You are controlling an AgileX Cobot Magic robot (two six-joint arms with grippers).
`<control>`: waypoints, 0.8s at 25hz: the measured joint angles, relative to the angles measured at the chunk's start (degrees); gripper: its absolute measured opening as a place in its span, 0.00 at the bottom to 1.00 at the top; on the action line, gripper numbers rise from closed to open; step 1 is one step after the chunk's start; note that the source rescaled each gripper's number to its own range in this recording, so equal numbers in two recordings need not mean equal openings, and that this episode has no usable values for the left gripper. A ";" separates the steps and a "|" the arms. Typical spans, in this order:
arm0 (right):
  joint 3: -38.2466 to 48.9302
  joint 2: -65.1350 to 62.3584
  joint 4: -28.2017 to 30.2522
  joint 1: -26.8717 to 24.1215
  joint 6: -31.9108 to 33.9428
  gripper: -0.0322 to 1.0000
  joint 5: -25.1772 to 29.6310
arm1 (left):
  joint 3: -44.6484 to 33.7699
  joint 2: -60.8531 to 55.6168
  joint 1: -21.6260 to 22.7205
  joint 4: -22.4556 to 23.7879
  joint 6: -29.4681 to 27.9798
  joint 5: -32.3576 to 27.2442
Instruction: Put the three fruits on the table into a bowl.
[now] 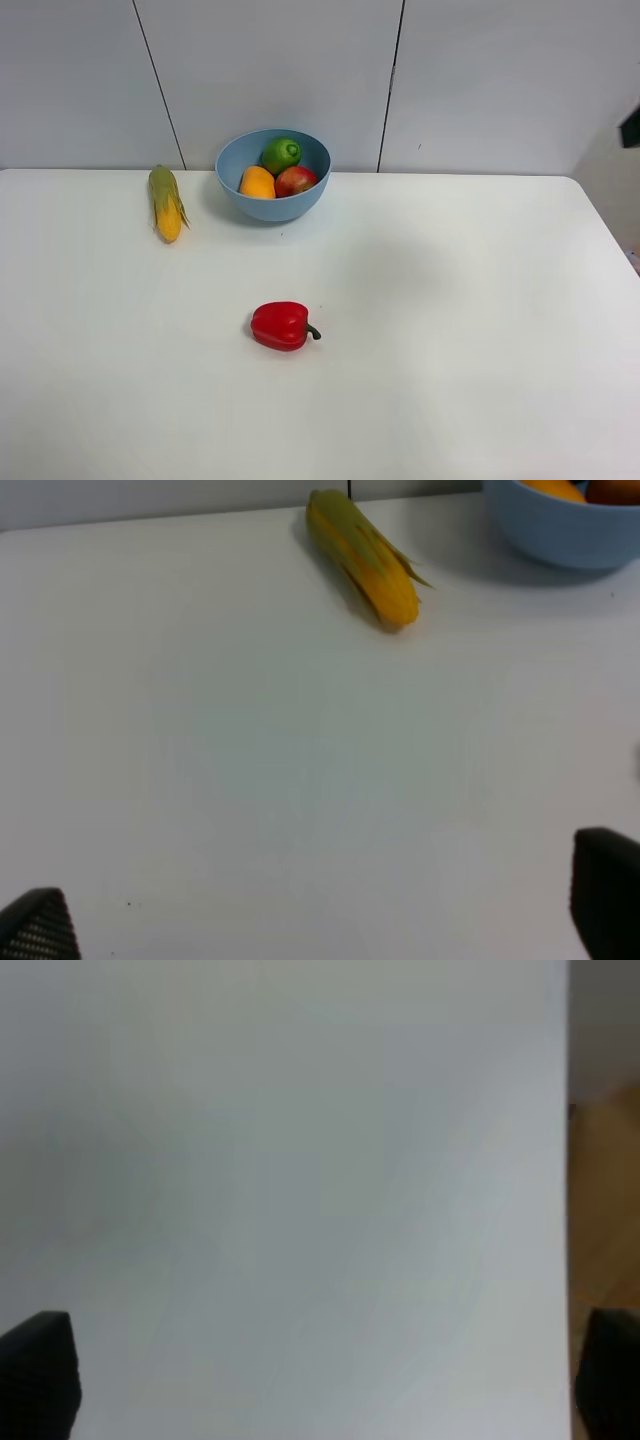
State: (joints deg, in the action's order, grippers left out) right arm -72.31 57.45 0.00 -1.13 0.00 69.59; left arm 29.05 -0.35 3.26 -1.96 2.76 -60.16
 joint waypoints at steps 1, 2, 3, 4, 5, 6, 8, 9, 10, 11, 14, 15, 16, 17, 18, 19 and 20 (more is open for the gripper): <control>0.98 -2.49 0.00 -1.82 -0.35 1.00 0.00 | 0.00 0.00 0.00 0.00 0.00 0.00; 2.10 -5.51 0.70 -2.92 -0.35 1.00 0.00 | 0.00 0.00 0.00 0.00 0.00 0.00; 3.25 -8.58 1.47 -3.73 -0.41 1.00 0.00 | 0.00 0.00 0.00 0.00 0.05 0.00; 4.23 -11.74 2.47 -4.09 -0.41 1.00 0.00 | 0.00 0.00 0.00 0.00 0.05 0.00; 5.47 -14.41 3.32 -4.25 -0.35 1.00 0.00 | 0.00 0.00 0.00 0.00 0.05 0.00; 6.87 -17.79 3.91 -4.26 0.00 1.00 0.00 | 0.00 0.00 0.00 0.00 0.05 0.00; 10.00 -24.30 4.56 -4.36 0.89 1.00 0.00 | 0.00 0.00 0.00 0.00 0.05 0.00; 12.14 -27.74 4.70 -4.43 1.24 1.00 0.00 | 0.00 0.00 0.00 0.00 0.05 0.00; 14.54 -31.01 4.80 -4.43 1.24 1.00 -0.05 | 0.00 0.00 0.00 0.00 0.05 0.00; 16.58 -34.10 4.80 -4.43 1.15 1.00 -0.20 | 0.00 0.00 0.00 0.00 0.05 0.00; 23.28 -41.92 4.80 -4.43 0.51 1.00 -1.13 | 0.00 0.00 0.00 0.00 0.05 0.00; 25.09 -44.42 4.80 -4.43 0.44 1.00 -1.79 | 0.00 0.00 0.00 0.00 -0.01 0.00; 27.22 -46.41 4.80 -4.43 0.36 1.00 -2.16 | 0.00 0.00 0.00 0.00 -0.01 0.00; 29.26 -48.62 4.80 -4.43 0.00 1.00 -2.72 | 0.00 0.00 0.00 0.00 -0.01 0.00; 30.93 -50.73 4.80 -4.43 0.00 1.00 -3.75 | 0.00 0.00 0.00 0.00 -0.01 0.00; 32.95 -52.35 4.80 -4.43 0.00 1.00 -4.72 | 0.00 0.00 0.00 0.00 -0.01 0.00; 34.84 -54.11 4.64 -4.43 0.00 1.00 -5.70 | 0.00 0.00 0.00 0.00 -0.01 0.00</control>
State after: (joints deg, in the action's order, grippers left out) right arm -37.47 3.34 4.64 -5.56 0.00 63.89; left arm 29.05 -0.35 3.26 -1.96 2.75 -60.16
